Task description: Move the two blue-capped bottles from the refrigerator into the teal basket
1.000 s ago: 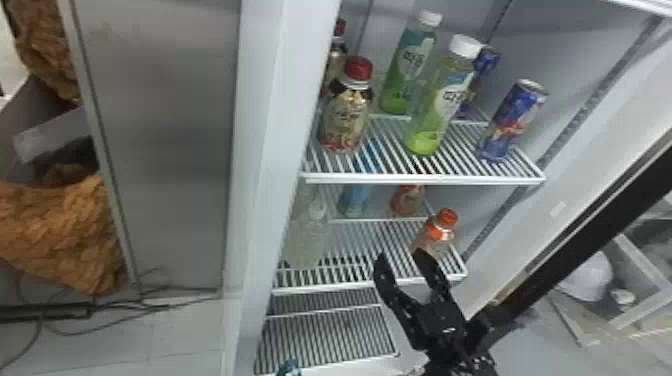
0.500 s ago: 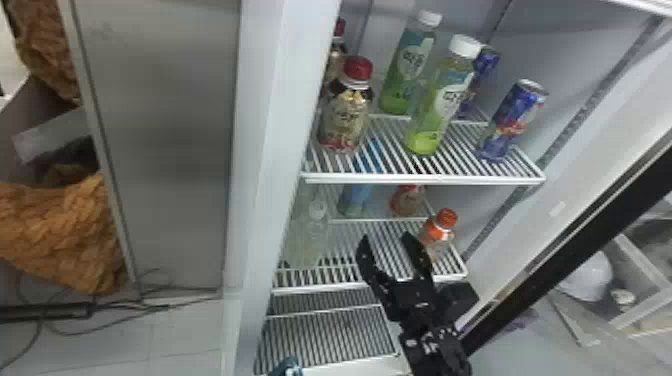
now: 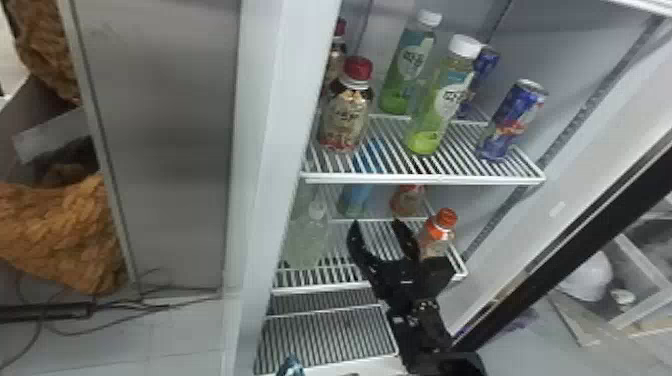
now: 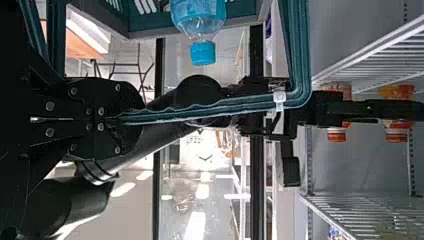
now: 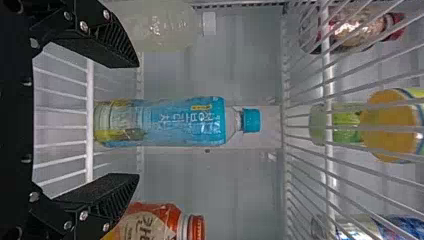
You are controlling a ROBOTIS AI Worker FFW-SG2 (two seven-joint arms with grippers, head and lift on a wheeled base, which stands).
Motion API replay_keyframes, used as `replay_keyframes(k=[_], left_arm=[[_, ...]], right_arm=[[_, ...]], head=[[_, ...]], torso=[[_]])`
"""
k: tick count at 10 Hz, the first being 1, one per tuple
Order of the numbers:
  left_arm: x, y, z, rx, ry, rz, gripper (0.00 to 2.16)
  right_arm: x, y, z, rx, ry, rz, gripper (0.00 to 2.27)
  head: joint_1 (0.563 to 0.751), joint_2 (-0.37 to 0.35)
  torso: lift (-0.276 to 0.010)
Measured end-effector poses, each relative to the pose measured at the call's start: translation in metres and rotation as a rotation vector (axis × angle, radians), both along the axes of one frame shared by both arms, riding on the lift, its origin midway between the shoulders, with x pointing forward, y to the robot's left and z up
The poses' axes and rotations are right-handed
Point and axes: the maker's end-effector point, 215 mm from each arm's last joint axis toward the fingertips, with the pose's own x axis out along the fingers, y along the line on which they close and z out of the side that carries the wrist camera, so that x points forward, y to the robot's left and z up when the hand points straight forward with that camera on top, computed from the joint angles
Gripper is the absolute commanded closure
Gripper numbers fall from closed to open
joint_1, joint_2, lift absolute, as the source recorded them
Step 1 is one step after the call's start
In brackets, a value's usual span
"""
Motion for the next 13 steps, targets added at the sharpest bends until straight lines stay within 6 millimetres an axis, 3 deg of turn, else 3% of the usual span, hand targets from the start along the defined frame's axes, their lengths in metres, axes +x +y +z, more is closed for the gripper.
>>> replay_keyframes(k=[3,10,13], left_arm=[[0.001,-0.002,0.0,-0.002,-0.003,-0.003,1.14],[0.004,-0.006,0.002,-0.008,-0.005,-0.008,1.14],[0.005,-0.007,0.002,-0.012,-0.002,-0.006,1.14]], right_arm=[[0.023,-0.001,0.005,-0.005,-0.001,-0.036,0.17],[0.09,0.0,0.041,-0.057,-0.007,-0.067,0.15],[0.103,-0.005,0.042,-0.072,0.017,-0.081,0.21]], head=[[0.695,-0.35],[0.695,-0.35],[0.695,-0.35]], torso=[[-0.139],[-0.139],[-0.139]])
